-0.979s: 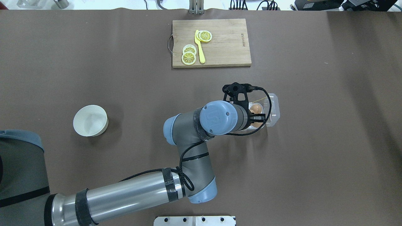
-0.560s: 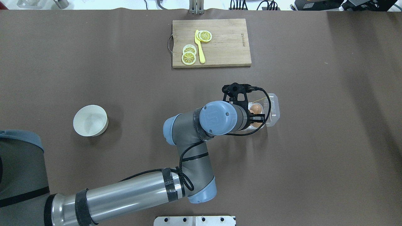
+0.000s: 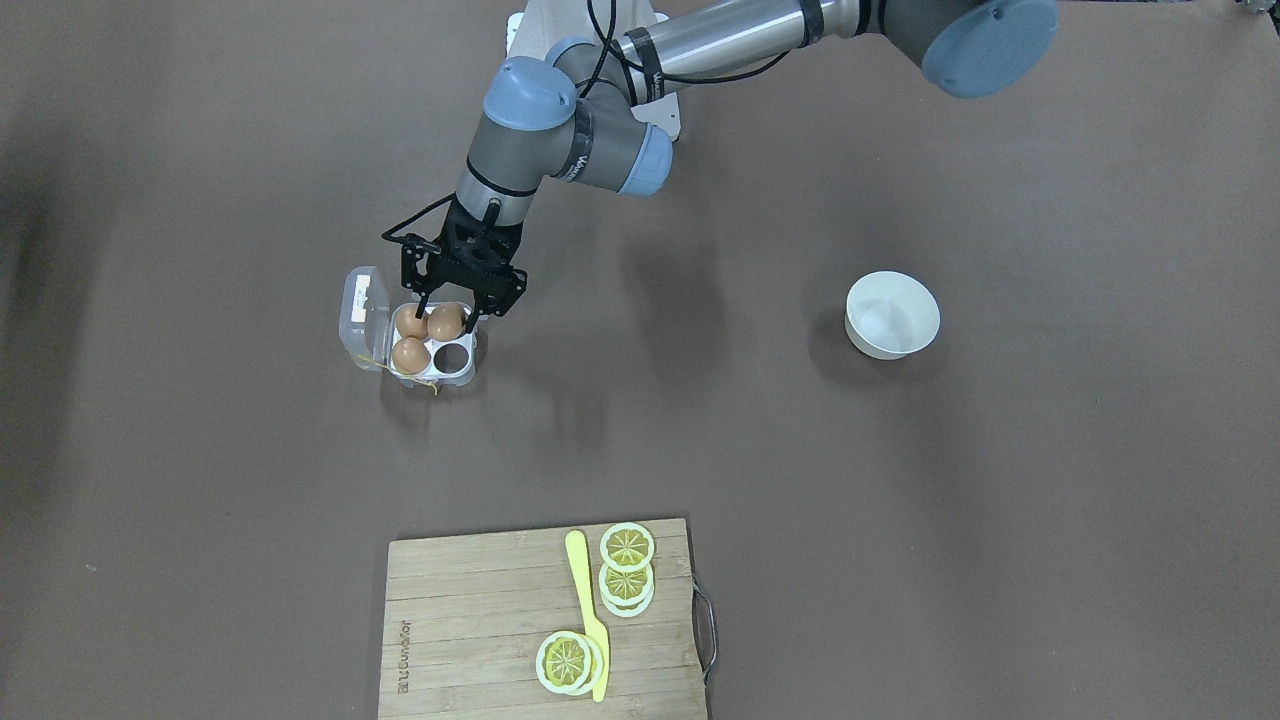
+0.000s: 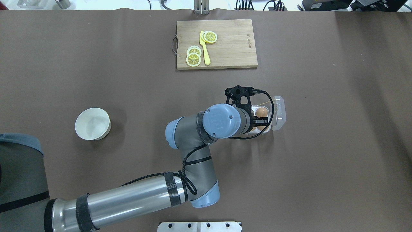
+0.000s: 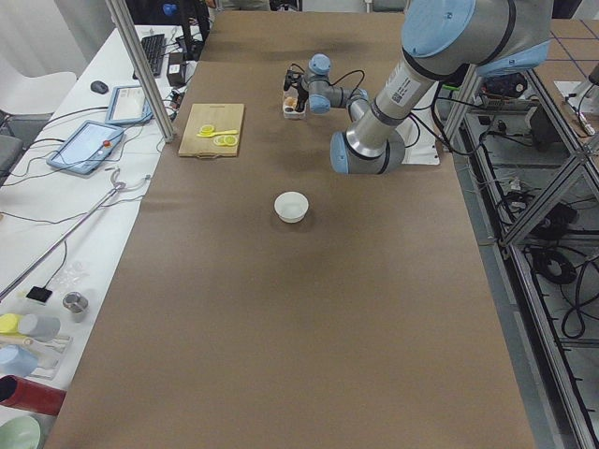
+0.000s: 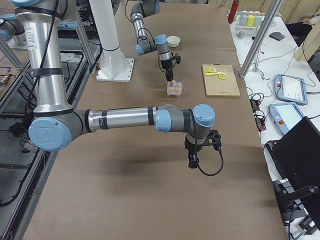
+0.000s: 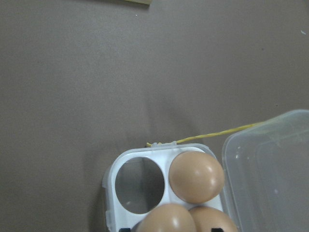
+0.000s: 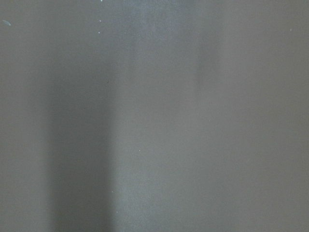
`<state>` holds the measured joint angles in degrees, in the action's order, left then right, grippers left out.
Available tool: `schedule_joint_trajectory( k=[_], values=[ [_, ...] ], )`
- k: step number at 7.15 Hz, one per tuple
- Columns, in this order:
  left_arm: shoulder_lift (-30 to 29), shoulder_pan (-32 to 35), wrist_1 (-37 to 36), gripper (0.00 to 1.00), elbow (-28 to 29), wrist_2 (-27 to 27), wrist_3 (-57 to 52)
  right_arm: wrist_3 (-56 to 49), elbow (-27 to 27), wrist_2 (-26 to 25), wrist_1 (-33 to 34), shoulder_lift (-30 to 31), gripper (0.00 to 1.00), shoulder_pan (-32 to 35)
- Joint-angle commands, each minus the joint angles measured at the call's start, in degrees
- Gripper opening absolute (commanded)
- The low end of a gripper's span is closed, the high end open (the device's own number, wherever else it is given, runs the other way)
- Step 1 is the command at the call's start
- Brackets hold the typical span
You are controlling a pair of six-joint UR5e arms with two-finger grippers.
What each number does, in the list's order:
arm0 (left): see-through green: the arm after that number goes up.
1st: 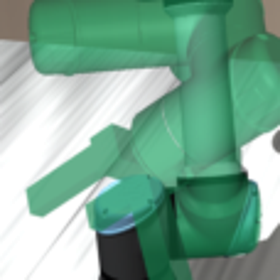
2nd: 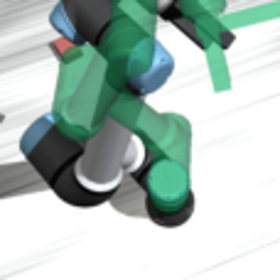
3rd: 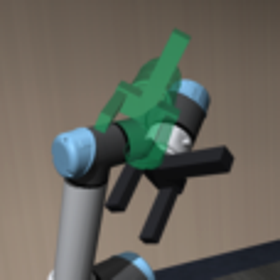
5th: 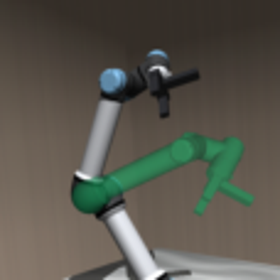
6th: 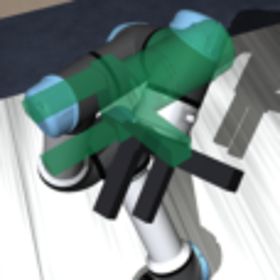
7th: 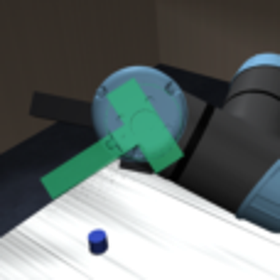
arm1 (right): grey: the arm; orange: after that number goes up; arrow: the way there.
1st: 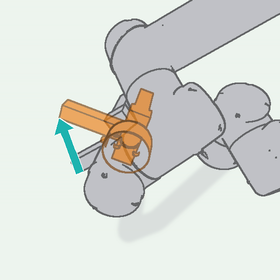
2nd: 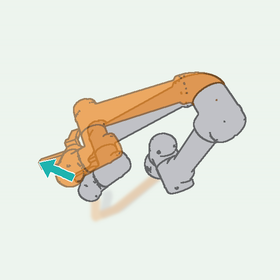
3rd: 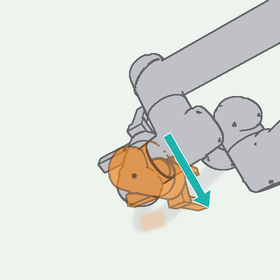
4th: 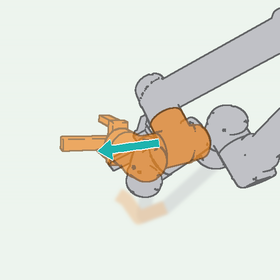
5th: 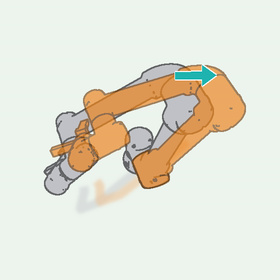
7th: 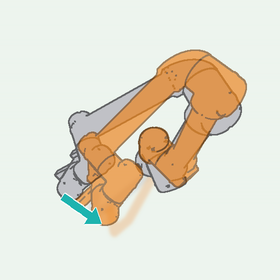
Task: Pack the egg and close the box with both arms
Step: 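Lower the egg into an empty slot of the box and release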
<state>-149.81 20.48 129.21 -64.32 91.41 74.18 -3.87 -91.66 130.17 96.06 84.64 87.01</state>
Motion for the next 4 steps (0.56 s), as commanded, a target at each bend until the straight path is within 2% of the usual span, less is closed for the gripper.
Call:
schedule_joint_trajectory(
  k=[1, 2, 4],
  values=[
    [0.0, 0.1, -0.2, 0.76, -0.4, 0.0, -0.2, 0.0, 0.0, 0.0, 0.0, 0.0, 1.00, 0.0],
    [0.0, 0.3, -0.9, 0.87, -1.5, 0.3, -0.3, 0.0, 0.0, 0.1, 0.0, 0.0, 1.00, 0.0],
    [0.0, 0.9, -8.3, 0.91, -8.8, 0.8, -0.1, 0.0, 0.1, 0.1, 0.0, 0.1, 1.00, 0.0]
  ],
)
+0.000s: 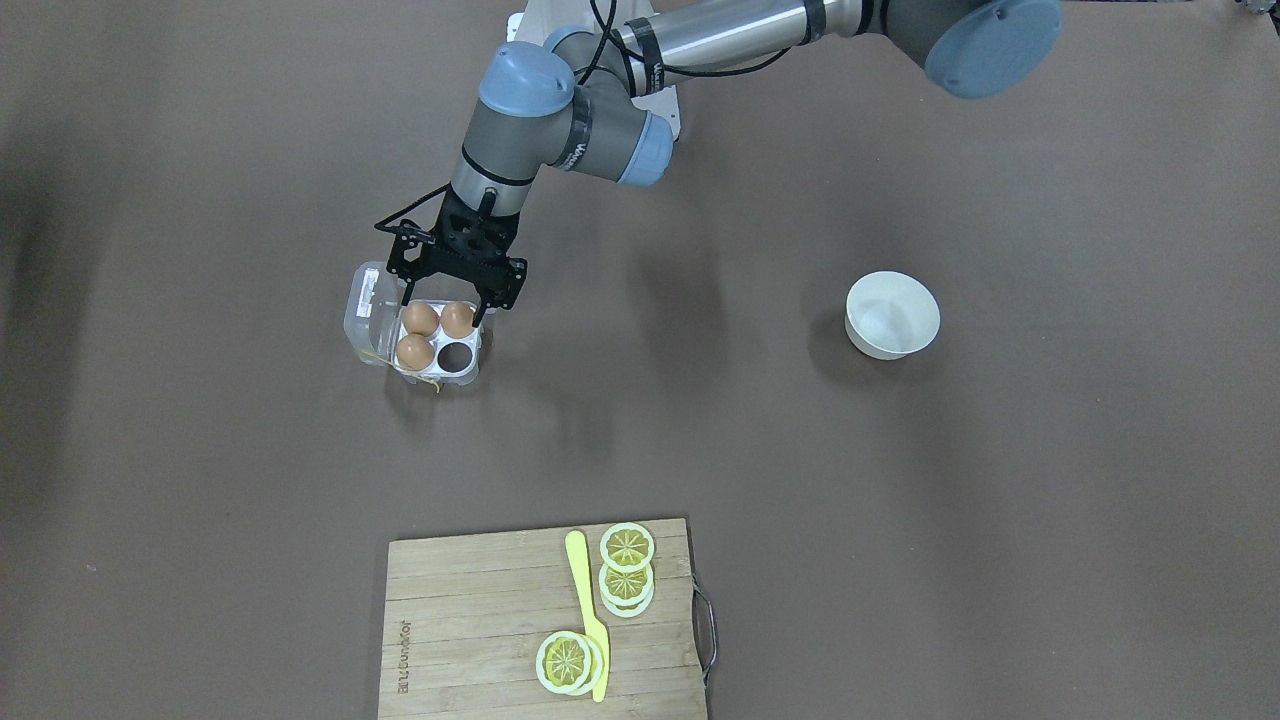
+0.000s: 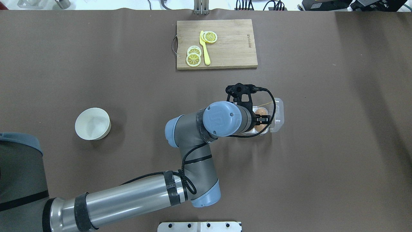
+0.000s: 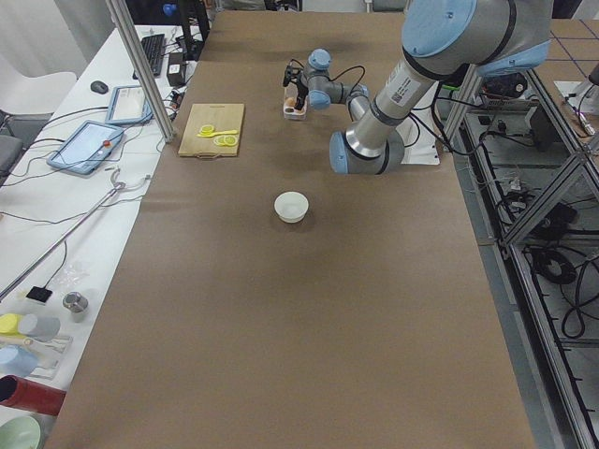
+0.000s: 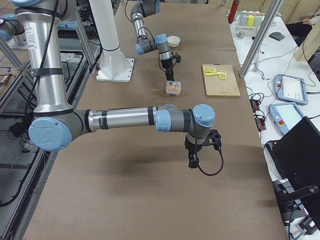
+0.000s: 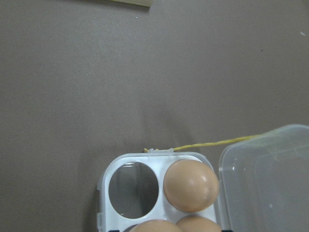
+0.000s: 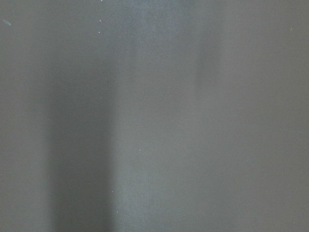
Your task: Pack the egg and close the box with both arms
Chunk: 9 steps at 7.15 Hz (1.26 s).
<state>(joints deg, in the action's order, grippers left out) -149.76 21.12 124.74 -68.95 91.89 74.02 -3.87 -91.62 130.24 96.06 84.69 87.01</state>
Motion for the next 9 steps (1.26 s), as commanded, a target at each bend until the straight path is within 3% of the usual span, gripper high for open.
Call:
schedule_joint_trajectory(
  k=[1, 3, 5, 9],
  values=[
    [0.0, 0.7, -5.1, 0.91, -6.0, 1.6, 0.0, 0.0, 0.0, 0.0, 0.0, 0.0, 1.00, 0.0],
    [1.7, 5.1, -11.7, 0.91, -10.1, 8.7, -1.3, 0.0, 0.0, 0.0, 0.0, 0.0, 1.00, 0.0],
    [5.5, 9.3, -24.8, 0.93, -21.3, 11.5, -8.7, 0.0, 0.1, 0.1, 0.0, 0.0, 1.00, 0.0],
    [18.2, 20.8, -31.4, 0.94, -32.6, 21.5, -22.4, 0.1, 0.7, 0.4, 0.1, -0.8, 1.00, -0.2]
  ],
)
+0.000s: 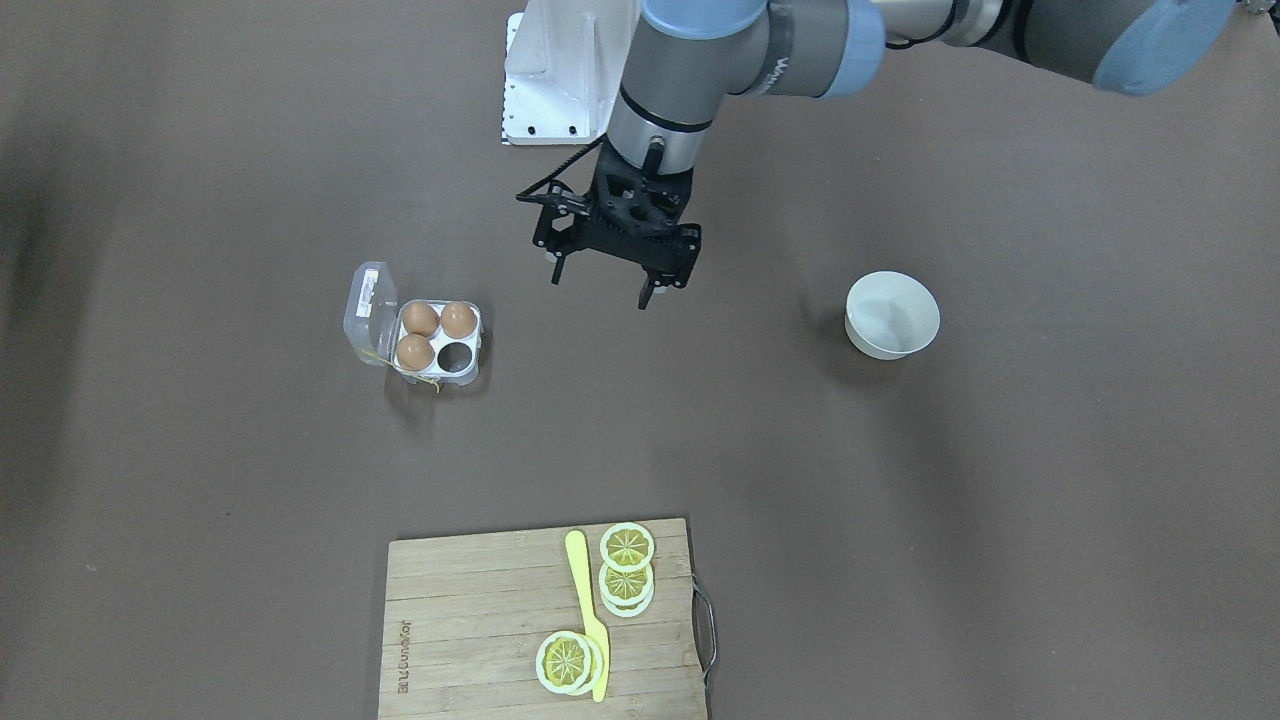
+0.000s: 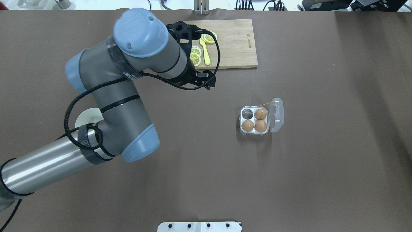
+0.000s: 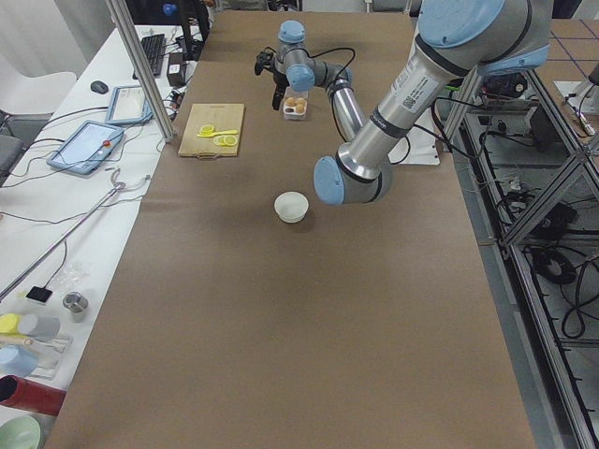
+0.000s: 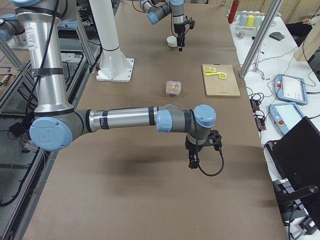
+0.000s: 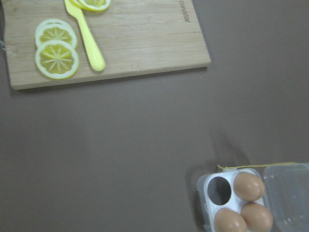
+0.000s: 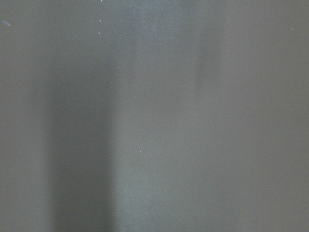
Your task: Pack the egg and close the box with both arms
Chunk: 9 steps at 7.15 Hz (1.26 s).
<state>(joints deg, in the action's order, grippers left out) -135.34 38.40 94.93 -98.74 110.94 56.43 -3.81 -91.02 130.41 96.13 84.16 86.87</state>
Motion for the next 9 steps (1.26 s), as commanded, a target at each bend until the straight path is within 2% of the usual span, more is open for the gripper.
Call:
schedule_joint_trajectory(
  k=[1, 2, 3, 4, 5, 7, 8, 9],
  values=[
    [7.4, 6.3, -2.1, 0.94, -5.6, 3.7, -7.8, 0.3, -0.1, 0.8, 0.0, -0.3, 1.00, 0.0],
    [10.4, 9.8, -4.3, 0.94, -7.4, 4.7, -13.1, 0.7, -0.6, 2.5, 0.2, -0.3, 1.00, 0.0],
    [14.6, 13.3, -4.5, 0.94, -8.9, 5.0, -19.7, 0.9, -0.7, 6.9, 0.1, -0.3, 1.00, -0.3],
    [18.4, 17.9, -4.3, 0.94, -9.3, 8.1, -25.7, 1.3, -0.7, 11.0, 0.1, -1.0, 1.00, -1.3],
    [21.3, 22.7, -4.3, 0.94, -9.3, 11.4, -31.2, 4.5, -0.9, 12.4, -0.1, -1.3, 1.00, -3.0],
    [27.9, 26.8, -3.9, 0.94, -10.3, 12.0, -38.4, 9.5, -4.3, 15.2, -0.2, -1.8, 1.00, -6.8],
    [30.6, 28.7, -3.5, 0.94, -10.1, 12.0, -42.5, 10.9, -5.0, 19.0, -0.3, -2.8, 1.00, -8.6],
    [34.1, 30.8, -2.6, 0.94, -9.8, 12.0, -46.7, 11.4, -5.0, 20.0, -0.6, -3.6, 1.00, -9.9]
  ],
)
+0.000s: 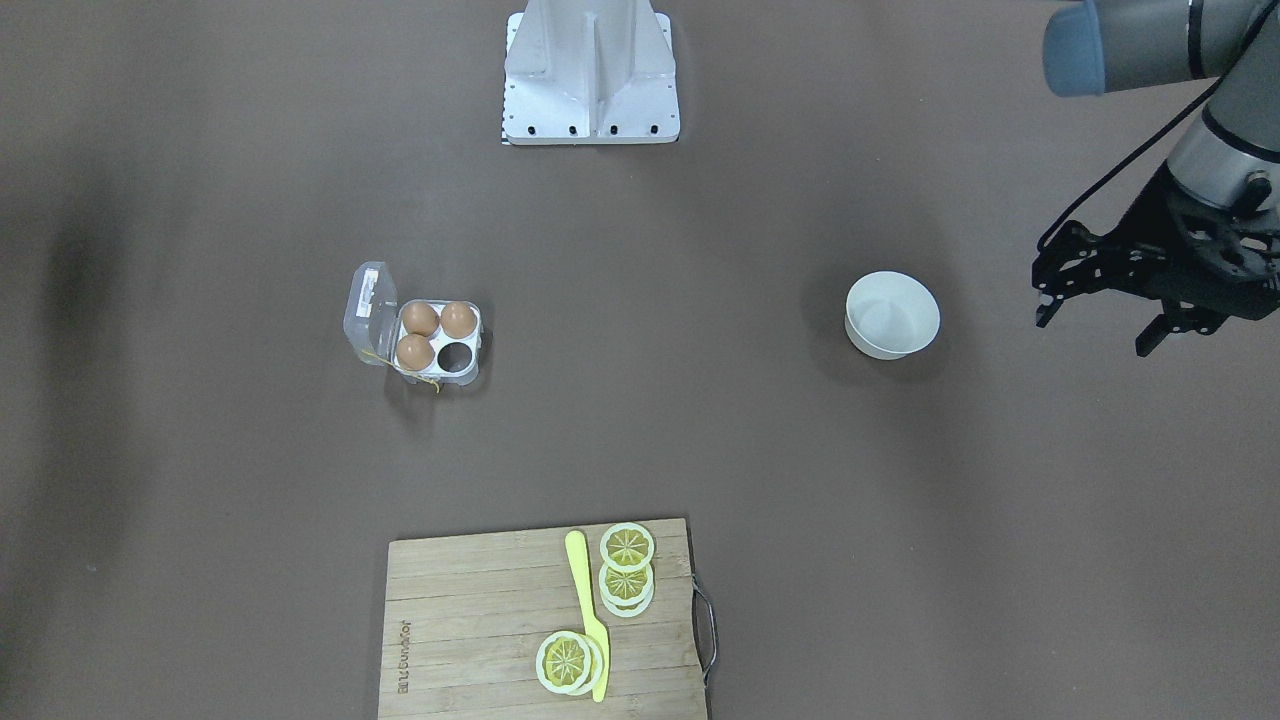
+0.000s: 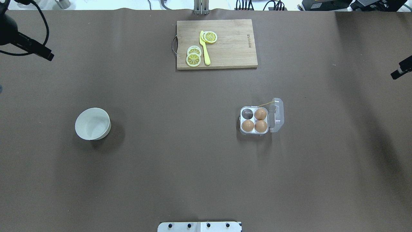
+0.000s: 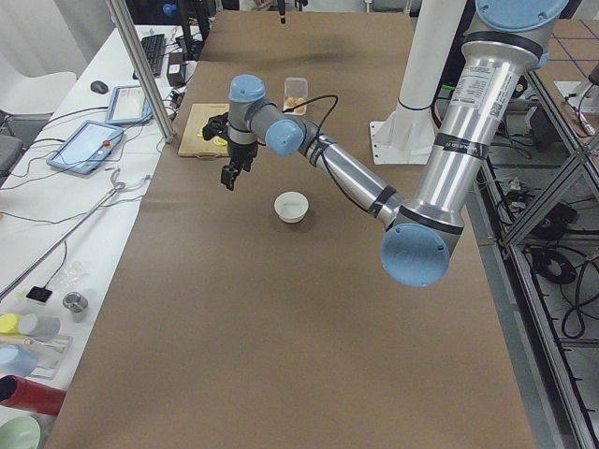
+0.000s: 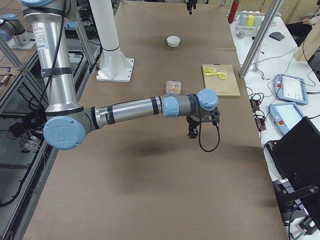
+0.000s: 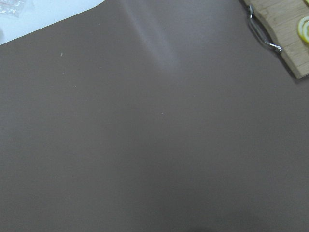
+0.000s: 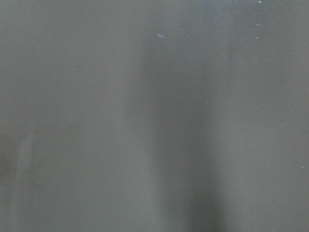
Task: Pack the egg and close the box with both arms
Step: 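Move the right gripper toward the open lid of the egg box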
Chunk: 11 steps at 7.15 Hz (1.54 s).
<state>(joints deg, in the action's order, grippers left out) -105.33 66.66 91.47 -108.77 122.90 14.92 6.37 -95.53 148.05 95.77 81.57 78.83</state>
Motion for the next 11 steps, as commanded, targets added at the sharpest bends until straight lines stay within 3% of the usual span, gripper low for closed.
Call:
schedule_joint_trajectory(
  k=[1, 3, 6, 8, 9, 11],
  values=[
    [7.8, 4.3, 5.2, 0.94, 1.9, 0.1, -7.4, 2.4, 0.1, 2.8, -2.7, -1.5, 1.00, -3.3],
    [12.8, 6.8, 18.1, 0.94, 8.9, 0.2, -8.9, 6.2, 1.0, 3.1, -9.1, -1.9, 0.99, -7.2],
    [15.2, 12.5, 19.8, 0.95, 14.1, 0.3, -17.5, 15.8, 5.0, 4.3, -18.3, -5.7, 0.99, -12.9],
    [16.6, 14.4, 25.7, 0.95, 19.5, 2.6, -19.6, 20.7, 9.6, 4.3, -25.6, -8.1, 0.99, -16.0],
    [16.6, 15.4, 29.1, 0.95, 23.3, 3.2, -19.8, 21.9, 9.9, 4.3, -26.4, -9.1, 0.99, -17.9],
    [16.6, 18.0, 29.7, 0.95, 25.3, 4.5, -21.8, 23.3, 9.3, 4.6, -26.5, -10.3, 0.99, -20.7]
  ],
)
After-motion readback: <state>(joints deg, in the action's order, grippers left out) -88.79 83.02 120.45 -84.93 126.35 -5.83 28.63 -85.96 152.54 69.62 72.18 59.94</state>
